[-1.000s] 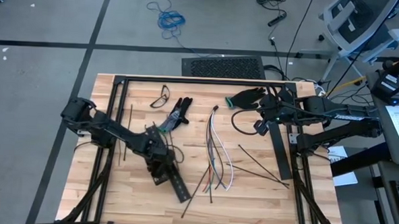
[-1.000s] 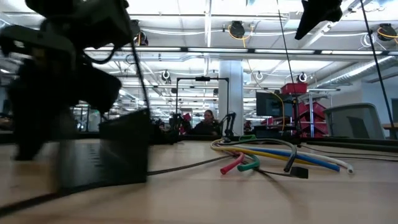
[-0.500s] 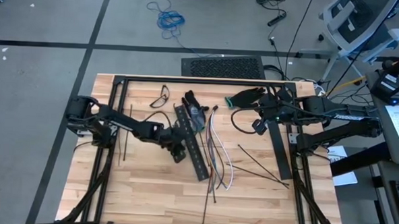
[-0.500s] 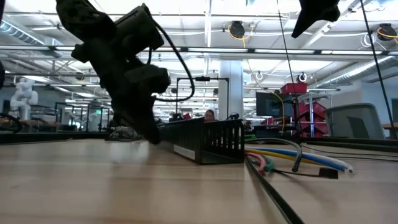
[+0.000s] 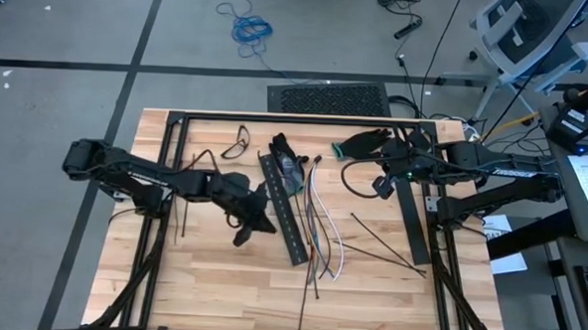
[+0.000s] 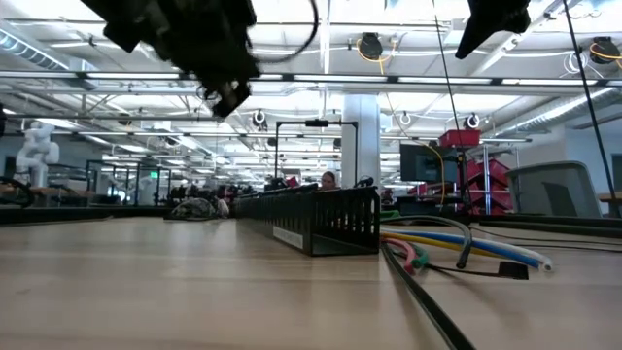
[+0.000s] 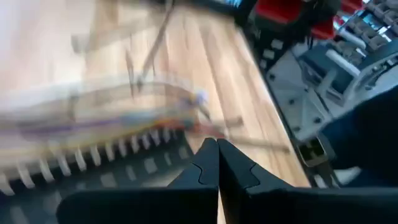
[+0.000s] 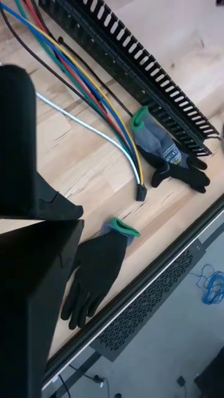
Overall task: Ziptie cables
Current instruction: Insert the black zip tie into the lock head
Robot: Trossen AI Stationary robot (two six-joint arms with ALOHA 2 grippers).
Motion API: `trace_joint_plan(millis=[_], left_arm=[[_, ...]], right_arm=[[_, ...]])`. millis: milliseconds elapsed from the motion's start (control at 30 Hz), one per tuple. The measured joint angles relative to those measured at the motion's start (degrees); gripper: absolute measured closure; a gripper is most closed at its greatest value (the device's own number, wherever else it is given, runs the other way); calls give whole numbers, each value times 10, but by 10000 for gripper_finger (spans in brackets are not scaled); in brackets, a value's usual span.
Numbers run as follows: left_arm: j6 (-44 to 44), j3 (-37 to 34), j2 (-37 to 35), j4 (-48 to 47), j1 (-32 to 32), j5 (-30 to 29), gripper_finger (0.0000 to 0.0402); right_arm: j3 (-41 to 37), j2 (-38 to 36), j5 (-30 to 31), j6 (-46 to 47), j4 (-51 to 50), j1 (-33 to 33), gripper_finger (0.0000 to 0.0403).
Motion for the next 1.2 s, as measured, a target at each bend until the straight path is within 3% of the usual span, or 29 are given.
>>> trace_joint_plan(millis=[100, 167, 333, 533, 767, 900, 1200], left_arm=[[50, 13, 36, 19, 6, -43, 401], [70, 36, 77, 21, 15, -40, 401], [139, 127, 191, 30, 23, 34, 401], [164, 232, 296, 24, 23, 55, 401], [168, 262, 337, -145, 15, 84, 401], [175, 262, 339, -239, 13, 18, 401], [137, 264, 337, -343, 47, -220, 401]], right_arm=[[0, 0, 0, 3, 1, 0, 403], [0, 0, 0, 2, 1, 0, 403], [0, 0, 0, 2, 2, 0, 403], [0, 0, 0, 4, 2, 0, 403], [0, 0, 0, 4, 2, 0, 403], [0, 0, 1, 2, 1, 0, 403], [0, 0, 2, 2, 2, 0, 403]])
